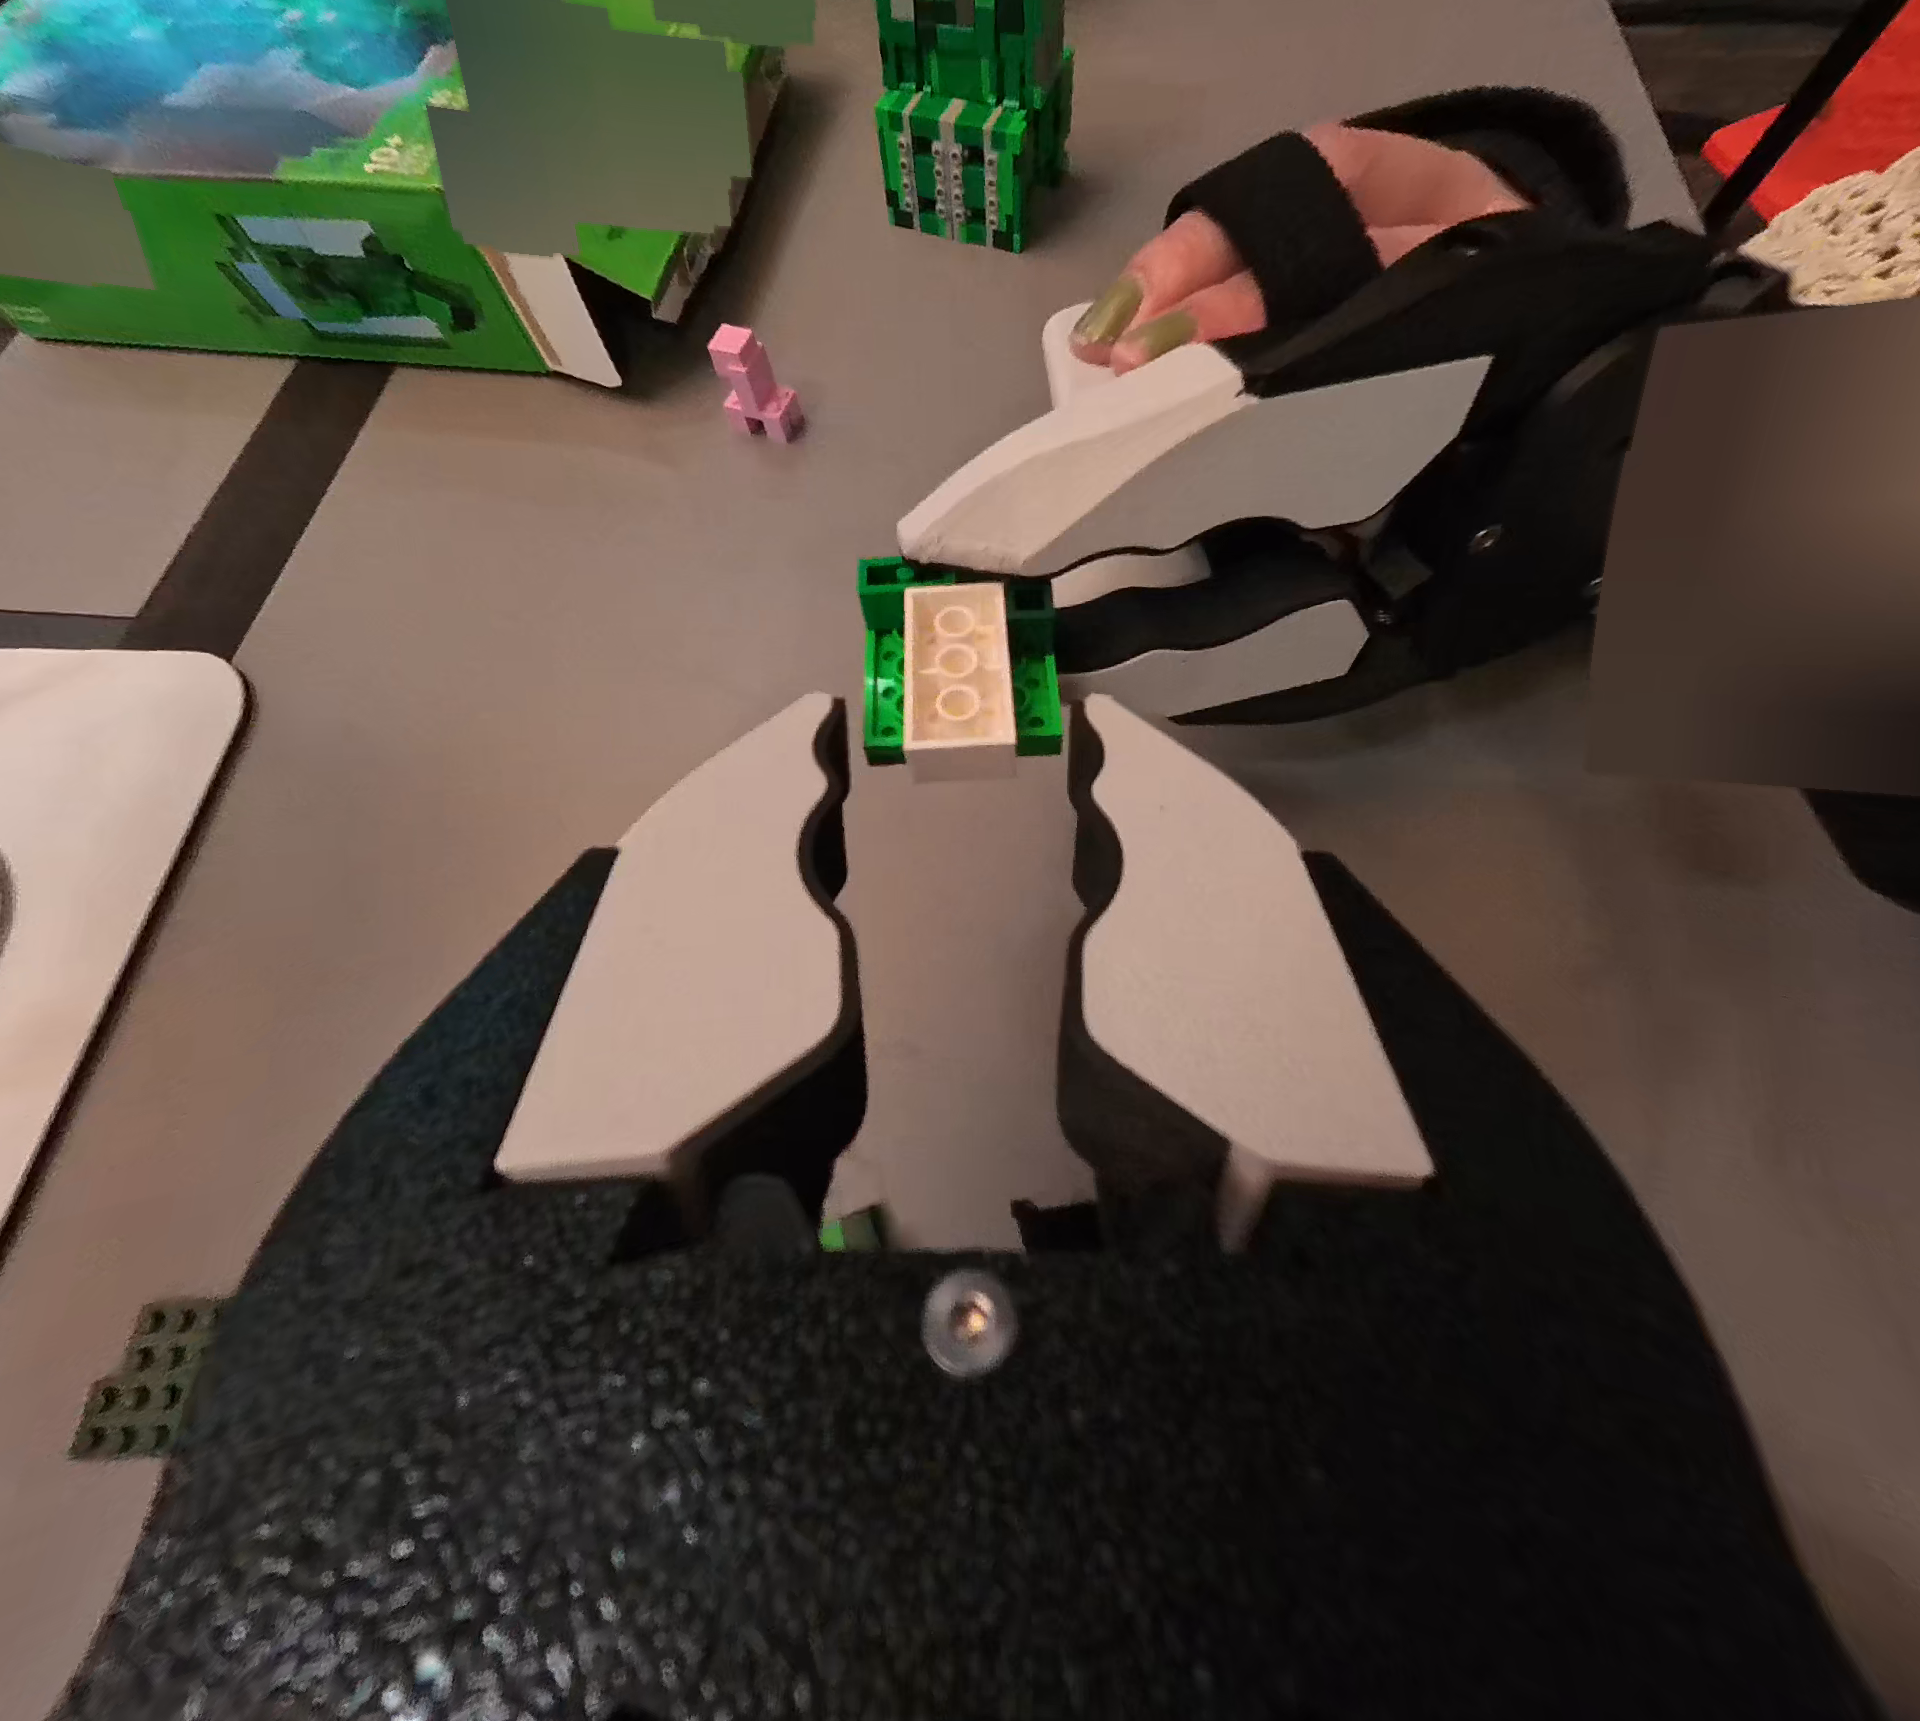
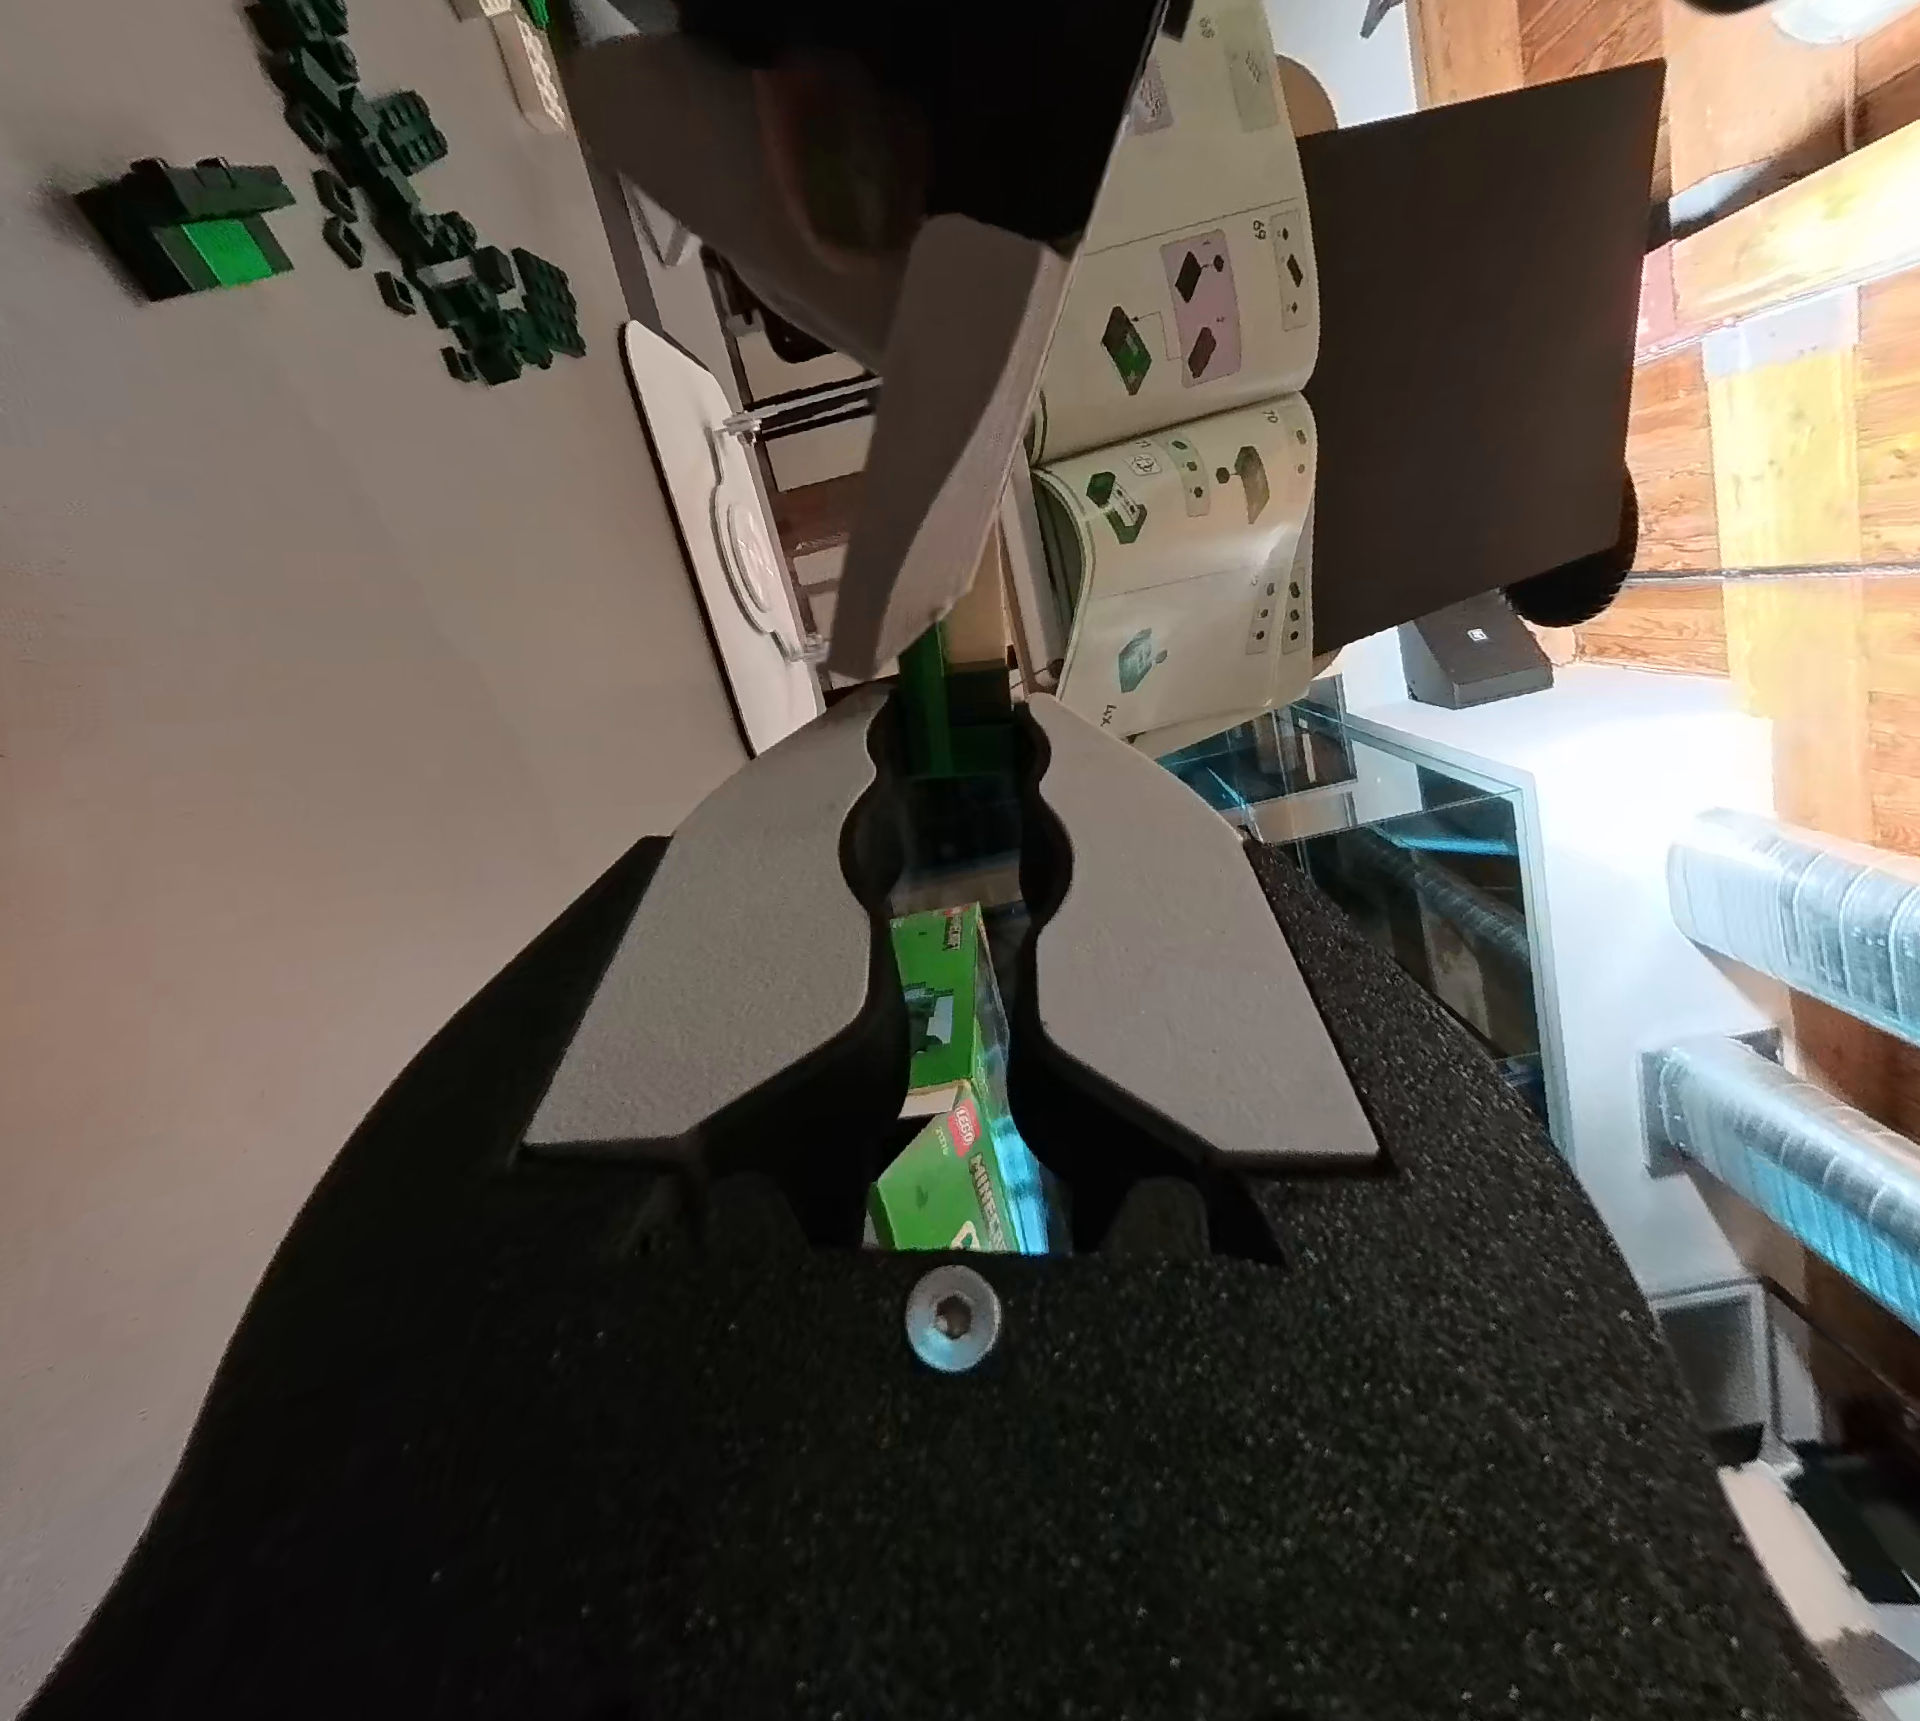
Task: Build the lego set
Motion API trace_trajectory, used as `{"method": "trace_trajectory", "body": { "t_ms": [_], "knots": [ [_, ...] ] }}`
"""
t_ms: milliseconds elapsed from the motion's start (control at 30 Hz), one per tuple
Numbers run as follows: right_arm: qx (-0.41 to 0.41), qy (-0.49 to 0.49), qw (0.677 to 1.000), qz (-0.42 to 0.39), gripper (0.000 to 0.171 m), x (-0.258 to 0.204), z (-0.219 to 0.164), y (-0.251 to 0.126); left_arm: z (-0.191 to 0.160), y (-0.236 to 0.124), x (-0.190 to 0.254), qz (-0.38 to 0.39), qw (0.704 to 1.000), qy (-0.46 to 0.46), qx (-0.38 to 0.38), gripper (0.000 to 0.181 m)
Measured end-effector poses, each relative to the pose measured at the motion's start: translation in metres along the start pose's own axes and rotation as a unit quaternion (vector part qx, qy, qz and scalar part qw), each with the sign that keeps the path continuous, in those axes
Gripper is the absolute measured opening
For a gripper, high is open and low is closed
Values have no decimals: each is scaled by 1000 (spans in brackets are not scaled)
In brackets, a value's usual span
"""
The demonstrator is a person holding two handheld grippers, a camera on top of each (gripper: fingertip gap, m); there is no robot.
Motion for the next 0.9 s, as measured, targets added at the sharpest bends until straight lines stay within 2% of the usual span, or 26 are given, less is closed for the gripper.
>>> {"method": "trace_trajectory", "body": {
  "t_ms": [33, 167, 267, 400, 467, 600, 700, 900],
  "knots": [
    [0, 1, 1000, 1, 18, 0, 0, 0, 1, -1, 0, 3, 1000, 4, 2, 35],
    [3, 3, 1000, 8, 18, -1, 3, 0, -1, -2, 0, 0, 1000, 1, -16, 35],
    [19, 29, 999, 5, 19, -1, 3, 0, -1, -4, -2, 9, 1000, 8, -2, 35],
    [51, 88, 995, 22, 47, -1, -7, 0, -8, -10, -16, 100, 995, 24, 20, 35],
    [44, 113, 992, 44, 51, -10, -18, 5, -15, -11, -23, 136, 989, 33, 44, 35],
    [44, 200, 977, 68, 45, -20, -33, 15, -39, 1, -38, 168, 980, 0, 104, 35],
    [53, 280, 955, 84, 43, -16, -37, 23, -66, 7, -47, 239, 964, -27, 117, 35],
    [88, 315, 937, 121, 31, -18, -32, 43, -84, -5, -45, 345, 930, -10, 127, 35]
  ]
}}
Point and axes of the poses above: each gripper's, where its closed fingertips meet, y out along the fingers, z out of its top, x = y × z across the jaws, the point moved 8 cm from there along -y, back along the fingers, and after that the axes turned 12 degrees about -x, right-handed, at the moved point
